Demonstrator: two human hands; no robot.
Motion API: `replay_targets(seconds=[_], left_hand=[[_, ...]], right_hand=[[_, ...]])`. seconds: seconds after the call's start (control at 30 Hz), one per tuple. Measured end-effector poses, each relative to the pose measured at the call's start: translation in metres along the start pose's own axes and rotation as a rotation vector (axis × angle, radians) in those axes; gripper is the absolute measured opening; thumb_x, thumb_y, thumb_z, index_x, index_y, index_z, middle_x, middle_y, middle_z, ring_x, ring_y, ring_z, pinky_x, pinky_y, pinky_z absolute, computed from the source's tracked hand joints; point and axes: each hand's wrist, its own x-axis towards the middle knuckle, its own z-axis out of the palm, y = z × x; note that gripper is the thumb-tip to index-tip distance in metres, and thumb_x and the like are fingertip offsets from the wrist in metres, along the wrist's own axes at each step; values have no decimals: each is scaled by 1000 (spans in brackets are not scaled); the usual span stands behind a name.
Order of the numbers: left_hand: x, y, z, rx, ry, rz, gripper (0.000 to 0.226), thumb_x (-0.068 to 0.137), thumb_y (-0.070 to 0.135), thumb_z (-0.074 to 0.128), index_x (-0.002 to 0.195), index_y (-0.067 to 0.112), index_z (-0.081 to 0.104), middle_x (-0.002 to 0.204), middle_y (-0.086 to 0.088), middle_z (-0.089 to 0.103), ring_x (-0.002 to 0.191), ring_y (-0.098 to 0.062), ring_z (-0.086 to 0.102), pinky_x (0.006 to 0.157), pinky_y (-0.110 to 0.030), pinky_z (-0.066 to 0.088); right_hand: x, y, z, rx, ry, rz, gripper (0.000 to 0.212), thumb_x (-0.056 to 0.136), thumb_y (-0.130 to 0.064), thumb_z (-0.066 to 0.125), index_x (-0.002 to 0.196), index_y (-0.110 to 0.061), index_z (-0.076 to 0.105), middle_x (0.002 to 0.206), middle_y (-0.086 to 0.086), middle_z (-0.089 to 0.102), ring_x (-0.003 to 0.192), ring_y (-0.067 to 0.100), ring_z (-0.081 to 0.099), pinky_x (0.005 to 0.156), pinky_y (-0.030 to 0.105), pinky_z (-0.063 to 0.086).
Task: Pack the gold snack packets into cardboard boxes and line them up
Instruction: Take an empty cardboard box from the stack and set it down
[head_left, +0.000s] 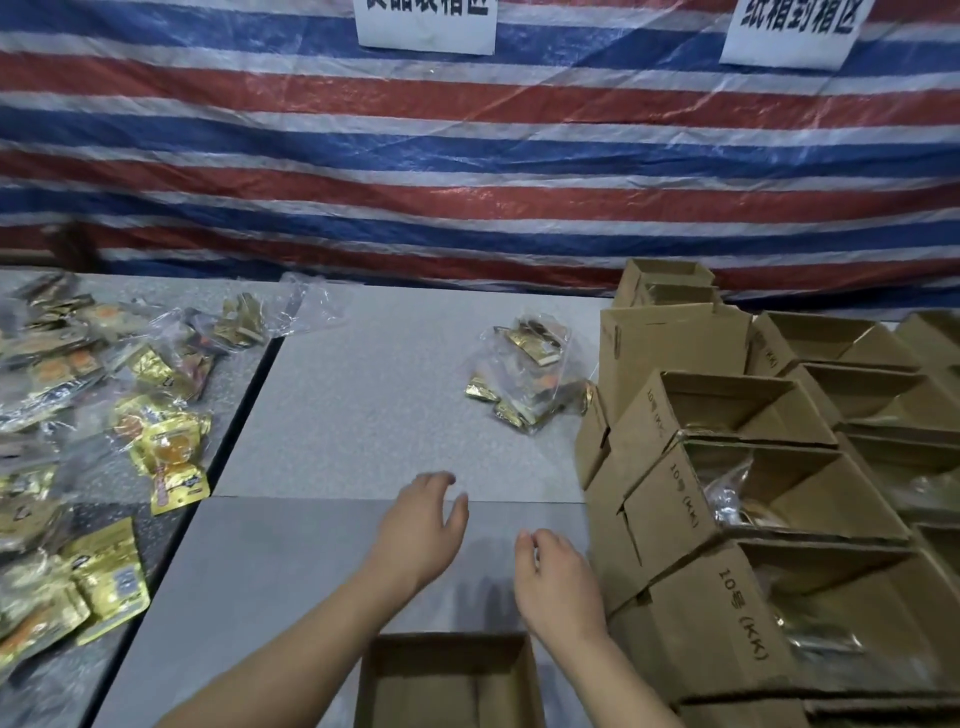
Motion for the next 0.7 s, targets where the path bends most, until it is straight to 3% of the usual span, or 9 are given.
replay_targets(seconds=[0.17, 0.27, 0.43, 0.53, 0.6, 0.67, 0.7], left_hand=[[106, 24, 44, 133, -149, -6, 45, 98, 40, 43, 135, 13, 46, 132, -10, 54, 118, -28, 53, 93, -37, 45], [156, 28, 87, 70, -250, -125, 51, 98, 42, 46, 135, 7, 45, 134, -13, 54, 121, -29, 52, 95, -36, 43], [212, 22, 149, -269, -228, -425, 76, 88, 38, 67, 141, 0, 30, 139, -20, 48, 126, -35, 49, 99, -37, 43], [243, 24, 168, -645, -128, -584, 82, 81, 25, 73, 140, -3, 22, 127, -22, 55, 113, -35, 59, 86, -41, 52], [263, 24, 176, -818, -89, -697, 79, 83, 20, 70, 141, -2, 21, 122, -25, 58, 109, -35, 63, 75, -39, 55], [276, 18, 183, -931, -93, -749, 60, 87, 14, 63, 137, -4, 36, 126, -24, 58, 112, -35, 62, 76, -36, 57], [279, 11, 186, -937, -111, -739, 51, 88, 11, 59, 133, -8, 44, 127, -23, 60, 113, -34, 63, 69, -30, 57]], right_hand=[[47, 3, -10, 268, 73, 176, 34, 105, -36, 34, 89, -17, 57, 85, -2, 52, 73, 12, 48, 59, 29, 32], [69, 15, 1, 339, 122, 246, 34, 104, -32, 38, 74, -20, 50, 79, -2, 49, 70, 18, 43, 62, 34, 26], [109, 38, 28, 401, 136, 322, 28, 101, -25, 41, 81, -13, 55, 81, 2, 57, 68, 16, 47, 64, 34, 32], [129, 47, 40, 466, 142, 317, 26, 99, -24, 42, 78, -19, 56, 83, 2, 63, 81, 24, 57, 75, 35, 43], [135, 52, 48, 499, 152, 288, 27, 100, -24, 44, 75, -22, 55, 81, 0, 63, 80, 21, 59, 73, 36, 45], [135, 55, 55, 521, 136, 297, 27, 101, -26, 44, 76, -24, 55, 81, -2, 62, 77, 15, 58, 70, 33, 44], [134, 57, 58, 537, 122, 305, 28, 102, -26, 43, 76, -24, 54, 81, -2, 61, 77, 13, 57, 68, 29, 43]])
